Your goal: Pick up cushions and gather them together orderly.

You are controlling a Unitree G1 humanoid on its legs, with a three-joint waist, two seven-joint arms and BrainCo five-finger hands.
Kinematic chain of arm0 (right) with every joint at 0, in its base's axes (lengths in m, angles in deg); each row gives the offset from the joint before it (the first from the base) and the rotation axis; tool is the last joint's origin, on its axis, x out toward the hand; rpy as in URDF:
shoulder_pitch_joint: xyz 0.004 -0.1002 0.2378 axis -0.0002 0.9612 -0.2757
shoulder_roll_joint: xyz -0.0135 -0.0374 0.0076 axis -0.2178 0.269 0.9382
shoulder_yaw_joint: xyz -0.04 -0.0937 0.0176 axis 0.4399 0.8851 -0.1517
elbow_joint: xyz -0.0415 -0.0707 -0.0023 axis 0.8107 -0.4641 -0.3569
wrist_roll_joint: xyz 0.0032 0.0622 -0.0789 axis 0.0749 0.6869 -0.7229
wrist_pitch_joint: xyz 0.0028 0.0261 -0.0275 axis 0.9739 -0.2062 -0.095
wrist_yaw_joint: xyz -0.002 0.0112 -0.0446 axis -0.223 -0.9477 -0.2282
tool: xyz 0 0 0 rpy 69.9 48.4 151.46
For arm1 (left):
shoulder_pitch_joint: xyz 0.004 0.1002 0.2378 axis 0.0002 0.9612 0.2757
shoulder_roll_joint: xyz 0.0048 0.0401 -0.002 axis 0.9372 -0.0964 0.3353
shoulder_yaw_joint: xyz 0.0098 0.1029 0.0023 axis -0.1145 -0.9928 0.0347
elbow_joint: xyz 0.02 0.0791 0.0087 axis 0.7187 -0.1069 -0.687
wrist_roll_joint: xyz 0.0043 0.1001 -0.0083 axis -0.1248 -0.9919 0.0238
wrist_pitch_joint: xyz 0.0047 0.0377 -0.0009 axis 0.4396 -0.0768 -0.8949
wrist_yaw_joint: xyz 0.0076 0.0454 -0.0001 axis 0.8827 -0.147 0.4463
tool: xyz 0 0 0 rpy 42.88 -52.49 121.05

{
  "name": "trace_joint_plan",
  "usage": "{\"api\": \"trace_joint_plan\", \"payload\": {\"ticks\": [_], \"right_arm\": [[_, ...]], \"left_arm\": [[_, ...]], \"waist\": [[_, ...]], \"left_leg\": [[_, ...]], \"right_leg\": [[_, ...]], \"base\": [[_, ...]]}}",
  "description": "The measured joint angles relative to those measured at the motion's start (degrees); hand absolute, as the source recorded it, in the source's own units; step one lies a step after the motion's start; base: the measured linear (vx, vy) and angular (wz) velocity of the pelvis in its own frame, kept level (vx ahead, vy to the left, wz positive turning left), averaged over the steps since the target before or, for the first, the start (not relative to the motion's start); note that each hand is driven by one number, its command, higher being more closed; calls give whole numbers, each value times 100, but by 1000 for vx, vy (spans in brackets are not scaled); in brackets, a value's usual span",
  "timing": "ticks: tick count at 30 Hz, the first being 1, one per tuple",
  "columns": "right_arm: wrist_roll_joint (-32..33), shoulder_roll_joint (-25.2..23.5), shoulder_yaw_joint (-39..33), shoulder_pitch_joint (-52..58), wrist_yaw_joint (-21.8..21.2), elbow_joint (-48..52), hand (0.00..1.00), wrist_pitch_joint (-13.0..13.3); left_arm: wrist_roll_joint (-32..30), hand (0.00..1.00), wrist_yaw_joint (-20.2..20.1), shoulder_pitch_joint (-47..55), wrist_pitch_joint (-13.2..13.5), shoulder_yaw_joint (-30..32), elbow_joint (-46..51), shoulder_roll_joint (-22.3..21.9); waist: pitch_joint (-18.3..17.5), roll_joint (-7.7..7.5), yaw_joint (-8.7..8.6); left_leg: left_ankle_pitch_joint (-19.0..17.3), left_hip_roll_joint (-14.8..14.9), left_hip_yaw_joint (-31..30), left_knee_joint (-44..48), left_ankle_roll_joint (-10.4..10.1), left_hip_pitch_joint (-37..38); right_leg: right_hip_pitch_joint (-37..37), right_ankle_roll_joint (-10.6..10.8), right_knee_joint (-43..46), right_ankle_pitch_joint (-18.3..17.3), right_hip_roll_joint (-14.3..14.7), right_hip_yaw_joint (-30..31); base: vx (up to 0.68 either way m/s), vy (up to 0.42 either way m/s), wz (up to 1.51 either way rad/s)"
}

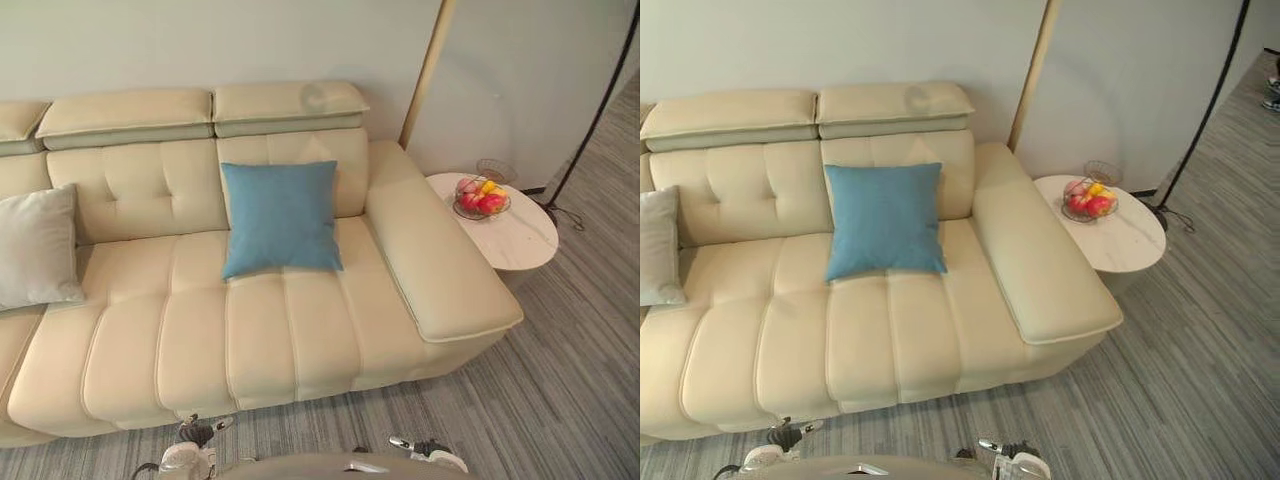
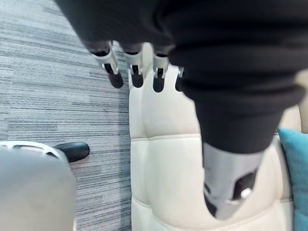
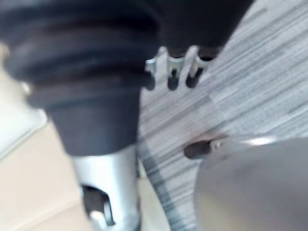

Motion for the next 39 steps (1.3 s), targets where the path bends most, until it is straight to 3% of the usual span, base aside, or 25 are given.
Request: {"api": "trace_joint_plan", "payload": {"ticks": [1,2,3,4,5,8,9,10,12,14,15,16,18,20,21,22,23,24,27,30,31,32,33,35,39], "right_arm": [[0,9,0,10,1,19,0,0],[-2,18,0,8,5,68,0,7],[4,1,2,25,-1,162,0,12],[0,-7,3,46,5,245,0,15],[-3,-5,46,63,11,346,0,-2],[-7,-44,307,-13,31,446,0,0],[-5,-142,396,-176,33,465,0,-2],[-3,-162,391,-222,33,468,0,-2],[-6,-172,393,-218,34,465,0,1],[-4,-163,396,-234,35,468,0,19],[-9,-125,396,-257,36,462,0,37],[-10,-94,391,-273,41,425,0,44],[-10,-91,385,-336,42,405,0,56],[-9,-77,385,-365,42,400,0,57],[-3,-84,396,-390,43,401,0,58],[-1,-55,385,-401,50,403,0,62],[-3,-23,389,-401,80,398,0,58],[-6,-21,391,-394,96,394,0,50],[-4,-26,357,-371,118,367,0,10],[-4,-78,347,-324,120,413,0,-4],[-5,-86,346,-309,122,413,0,-3],[-4,-88,346,-307,124,412,0,-3],[-4,-110,349,-307,123,426,0,1],[-8,-265,345,-163,121,553,0,5],[-10,-352,368,-128,122,630,0,-1]], "left_arm": [[1,0,0,0,0,44,-3,-14],[3,0,4,0,3,214,-12,-74],[6,0,4,6,2,272,-25,-122],[7,0,4,4,1,362,-56,-133],[13,0,5,-10,-4,471,-74,-149],[16,0,18,-10,-10,570,-67,-144],[16,0,25,-47,-14,561,-62,-148],[20,0,27,-110,-17,518,-61,-173],[26,0,20,-205,-47,310,-57,-232],[36,0,22,-206,-46,241,-52,-289],[74,0,19,-199,-46,177,-54,-322],[86,0,20,-187,-46,181,-57,-328],[140,0,9,-158,-49,187,-110,-292],[193,0,6,-175,-55,192,-109,-271],[233,0,6,-194,-55,191,-110,-271],[239,0,5,-203,-44,215,-94,-294],[240,0,7,-224,-46,237,-24,-310],[240,0,6,-222,-46,222,12,-310],[244,0,6,-240,-34,184,225,-366],[241,0,10,-273,-17,191,369,-473],[234,0,11,-279,-6,182,383,-531],[230,0,7,-278,-5,179,382,-547],[222,0,3,-277,-2,164,381,-552],[214,0,-7,-295,-4,192,358,-464],[167,0,-63,-334,-1,188,264,-378]], "waist": [[8,-54,8],[11,71,49],[5,62,46],[23,114,-1],[82,67,-37],[110,114,39],[151,130,69],[162,127,68],[173,130,63],[192,177,21],[221,262,-38],[237,286,-11],[267,260,35],[299,275,5],[375,347,4],[473,419,20],[557,502,48],[573,496,51],[612,439,119],[624,416,238],[619,422,267],[618,418,270],[604,380,289],[493,151,262],[425,7,321]], "left_leg": [[-98,-13,-76,119,-33,-45],[-402,-203,-722,406,-44,-199],[-545,-272,-874,509,72,-247],[-640,-261,-807,599,83,-267],[-769,-171,-479,732,107,-278],[-931,116,410,913,159,-240],[-950,277,1041,916,172,-262],[-948,325,1242,900,173,-250],[-943,408,1872,830,163,26],[-913,451,2065,784,112,200],[-879,495,2249,618,52,361],[-854,490,2532,431,-97,545],[-888,618,2715,605,-214,641],[-890,1073,2619,1806,-213,363],[-874,1456,2368,2851,-114,73],[-977,1765,2000,3831,117,-193],[-1171,1813,1401,4701,202,-534],[-1229,1740,1184,4842,156,-654],[-1360,1134,241,4521,117,-1364],[-1329,494,-688,2940,59,-1673],[-1245,201,-1437,2172,-22,-1633],[-1092,130,-1655,1979,-28,-1607],[-691,51,-1734,1824,37,-1463],[-740,16,-1251,1720,159,-1270],[-733,-6,-597,1419,191,-915]], "right_leg": [[-51,-7,15,5,25,100],[-255,-59,56,47,125,441],[-385,-95,58,86,219,711],[-460,-113,60,114,284,885],[-602,-58,127,181,392,1168],[-956,-73,260,437,700,1703],[-1288,-377,421,415,731,1147],[-1481,-553,649,287,687,606],[-1703,-862,1369,-125,235,-1398],[-1682,-1011,1557,-317,45,-2220],[-1617,-1054,1790,-719,-109,-2912],[-1596,-946,2142,-1017,-289,-3373],[-1718,-931,2294,-1174,-99,-3056],[-1746,-939,2319,-1267,123,-2725],[-1629,-995,2275,-1287,303,-2527],[-1471,-1065,2216,-1330,511,-2334],[-1217,-1162,2224,-1421,693,-2081],[-1149,-1190,2220,-1451,734,-1977],[-814,-1105,2157,-1530,861,-1348],[-748,-898,2132,-1567,970,-626],[-747,-789,2138,-1608,1028,-309],[-749,-761,2154,-1621,1048,-199],[-751,-679,2194,-1654,1068,23],[-733,-465,2088,-1601,946,320],[-620,-259,1695,-1291,859,741]], "base": [[-36,7,-96],[-14,45,-122],[-10,74,-145],[12,80,-139],[20,56,-129],[19,-9,-176],[8,-78,-183],[9,-80,-195],[86,-87,-154],[108,-112,-101],[155,-188,-100],[196,-223,-105],[161,-183,-104],[221,-273,-99],[231,-244,-110],[248,-171,-140],[240,-130,-125],[251,-72,-134],[212,-12,-108],[224,113,-130],[210,167,-134],[222,198,-130],[200,186,-95],[307,302,-95],[158,213,-86]]}}
